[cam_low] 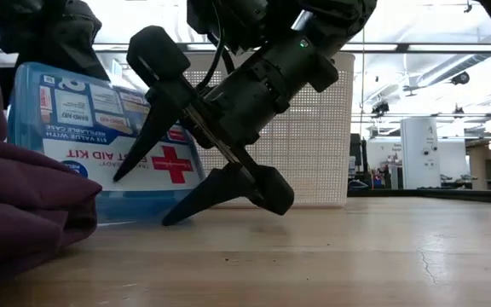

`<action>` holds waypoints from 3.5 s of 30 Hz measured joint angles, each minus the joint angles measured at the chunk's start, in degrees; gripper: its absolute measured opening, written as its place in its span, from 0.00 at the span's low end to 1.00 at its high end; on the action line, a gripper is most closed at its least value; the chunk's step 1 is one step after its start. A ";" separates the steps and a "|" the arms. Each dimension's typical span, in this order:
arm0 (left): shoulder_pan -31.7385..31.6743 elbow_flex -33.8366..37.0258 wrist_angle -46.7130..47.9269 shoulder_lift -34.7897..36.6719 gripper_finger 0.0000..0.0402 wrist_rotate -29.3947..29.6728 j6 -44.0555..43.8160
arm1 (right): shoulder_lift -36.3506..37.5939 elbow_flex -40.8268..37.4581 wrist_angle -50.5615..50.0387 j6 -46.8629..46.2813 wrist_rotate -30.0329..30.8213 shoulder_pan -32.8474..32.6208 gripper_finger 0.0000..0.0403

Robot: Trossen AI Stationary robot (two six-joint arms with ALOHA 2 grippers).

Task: Pick & place medical supplies in basket/bin
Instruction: Put the blue first aid kit into the white bin

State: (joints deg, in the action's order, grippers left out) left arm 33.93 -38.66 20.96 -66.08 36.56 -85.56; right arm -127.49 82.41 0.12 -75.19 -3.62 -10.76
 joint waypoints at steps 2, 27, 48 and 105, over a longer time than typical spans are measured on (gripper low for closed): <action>0.00 -0.06 -0.83 0.00 0.00 -0.21 0.02 | 0.04 0.00 -0.22 0.62 0.02 0.02 0.62; -3.08 0.44 -17.74 -4.46 0.00 -1.08 11.25 | 5.79 -0.24 -14.16 3.43 4.10 0.58 0.61; -3.57 0.44 -19.45 -6.20 0.00 -3.52 13.34 | 16.63 -0.13 -24.73 25.10 13.91 0.09 0.61; -1.95 1.47 -23.60 -8.33 0.00 -11.37 18.18 | -6.87 48.53 -62.44 100.43 21.18 -2.14 0.75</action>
State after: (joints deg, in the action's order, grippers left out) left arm 31.99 -37.18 -2.64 -74.42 25.19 -67.37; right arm -134.36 130.94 -62.32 25.24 17.56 -12.90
